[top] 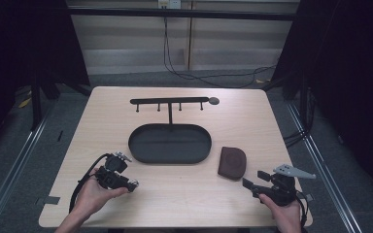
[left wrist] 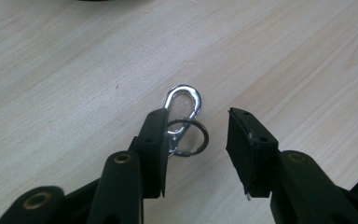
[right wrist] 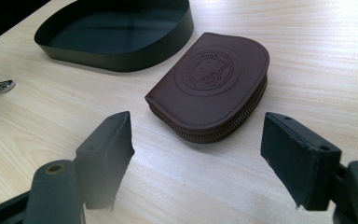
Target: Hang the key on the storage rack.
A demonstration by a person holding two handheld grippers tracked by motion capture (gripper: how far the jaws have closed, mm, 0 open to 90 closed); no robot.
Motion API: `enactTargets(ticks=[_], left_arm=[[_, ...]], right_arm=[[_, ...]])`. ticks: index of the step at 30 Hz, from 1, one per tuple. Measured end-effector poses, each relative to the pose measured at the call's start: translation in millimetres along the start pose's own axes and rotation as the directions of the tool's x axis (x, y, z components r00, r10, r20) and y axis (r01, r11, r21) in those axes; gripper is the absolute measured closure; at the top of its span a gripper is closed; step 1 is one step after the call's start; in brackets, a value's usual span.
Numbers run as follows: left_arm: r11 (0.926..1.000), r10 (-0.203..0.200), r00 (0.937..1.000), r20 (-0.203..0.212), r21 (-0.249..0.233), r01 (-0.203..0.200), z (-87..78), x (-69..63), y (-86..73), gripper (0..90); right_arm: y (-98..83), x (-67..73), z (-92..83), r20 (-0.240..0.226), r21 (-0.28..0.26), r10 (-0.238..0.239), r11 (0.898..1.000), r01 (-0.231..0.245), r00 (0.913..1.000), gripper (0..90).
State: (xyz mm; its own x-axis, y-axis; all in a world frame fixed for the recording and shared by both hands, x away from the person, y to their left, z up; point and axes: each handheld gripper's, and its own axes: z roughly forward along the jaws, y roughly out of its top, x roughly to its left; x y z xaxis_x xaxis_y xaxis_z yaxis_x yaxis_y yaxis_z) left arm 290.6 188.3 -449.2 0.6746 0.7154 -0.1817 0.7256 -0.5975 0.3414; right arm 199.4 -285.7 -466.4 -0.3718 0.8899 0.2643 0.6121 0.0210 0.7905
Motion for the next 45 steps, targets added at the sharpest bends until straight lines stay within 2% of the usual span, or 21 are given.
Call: enactTargets(ticks=[3, 7, 13, 17, 20, 26, 33, 35, 39, 41, 45], left_arm=[[0.9999, 0.001, 1.0000, 0.004, 0.011, -0.001, 4.2, 0.3, 0.7, 58.9], [0.9997, -0.010, 0.9999, -0.012, 0.021, 0.010, 9.5, 0.0, 2.5, 57.3], [0.9991, 0.002, 0.9993, -0.038, 0.042, -0.001, 12.7, 0.1, 4.0, 60.5], [0.9990, 0.011, 0.9996, -0.028, 0.044, -0.010, 16.7, -1.1, 5.0, 58.3], [0.9984, 0.024, 0.9989, -0.040, 0.051, -0.022, 17.6, -2.3, 6.6, 56.9], [0.9982, 0.033, 0.9975, -0.062, 0.052, -0.030, 17.9, -2.3, 7.2, 63.6], [0.9981, 0.030, 0.9976, -0.063, 0.056, -0.027, 17.3, 0.3, 6.9, 69.6], [0.9986, 0.021, 0.9982, -0.056, 0.050, -0.018, 16.8, 0.3, 6.4, 75.1], [0.9983, 0.023, 0.9988, -0.044, 0.055, -0.021, 15.5, 1.7, 5.6, 76.8], [0.9983, 0.020, 0.9993, -0.032, 0.056, -0.018, 14.3, 2.4, 5.1, 81.1], [0.9975, 0.029, 0.9994, -0.018, 0.065, -0.028, 12.8, 3.5, 4.3, 84.2]], right_arm=[[0.0, 0.1, 0.3, 0.001, 0.002, 0.001, 1.000, -0.001, 1.0000, 25.0], [0.0, 0.2, 0.4, 0.002, 0.005, -0.001, 1.000, 0.001, 1.0000, 25.0], [0.0, 0.1, 0.6, 0.000, 0.006, 0.001, 1.000, -0.001, 1.0000, 24.9], [0.0, 0.1, 0.9, -0.002, 0.009, -0.001, 1.000, 0.001, 1.0000, 24.8], [0.0, 0.1, 1.0, -0.002, 0.009, -0.001, 1.000, 0.001, 1.0000, 24.9], [0.0, 0.2, 1.2, -0.001, 0.013, 0.000, 1.000, 0.000, 1.0000, 24.9], [0.0, 0.2, 1.6, -0.002, 0.016, 0.002, 1.000, -0.001, 1.0000, 24.9], [0.0, 0.3, 1.5, -0.001, 0.016, 0.002, 1.000, -0.002, 1.0000, 24.9], [0.0, 0.1, 1.7, -0.001, 0.017, 0.002, 1.000, -0.002, 1.0000, 24.9], [0.0, 0.0, 1.7, -0.001, 0.017, 0.002, 1.000, -0.002, 1.0000, 24.8], [0.0, 0.0, 1.8, -0.001, 0.017, 0.002, 1.000, -0.002, 1.0000, 24.9]])
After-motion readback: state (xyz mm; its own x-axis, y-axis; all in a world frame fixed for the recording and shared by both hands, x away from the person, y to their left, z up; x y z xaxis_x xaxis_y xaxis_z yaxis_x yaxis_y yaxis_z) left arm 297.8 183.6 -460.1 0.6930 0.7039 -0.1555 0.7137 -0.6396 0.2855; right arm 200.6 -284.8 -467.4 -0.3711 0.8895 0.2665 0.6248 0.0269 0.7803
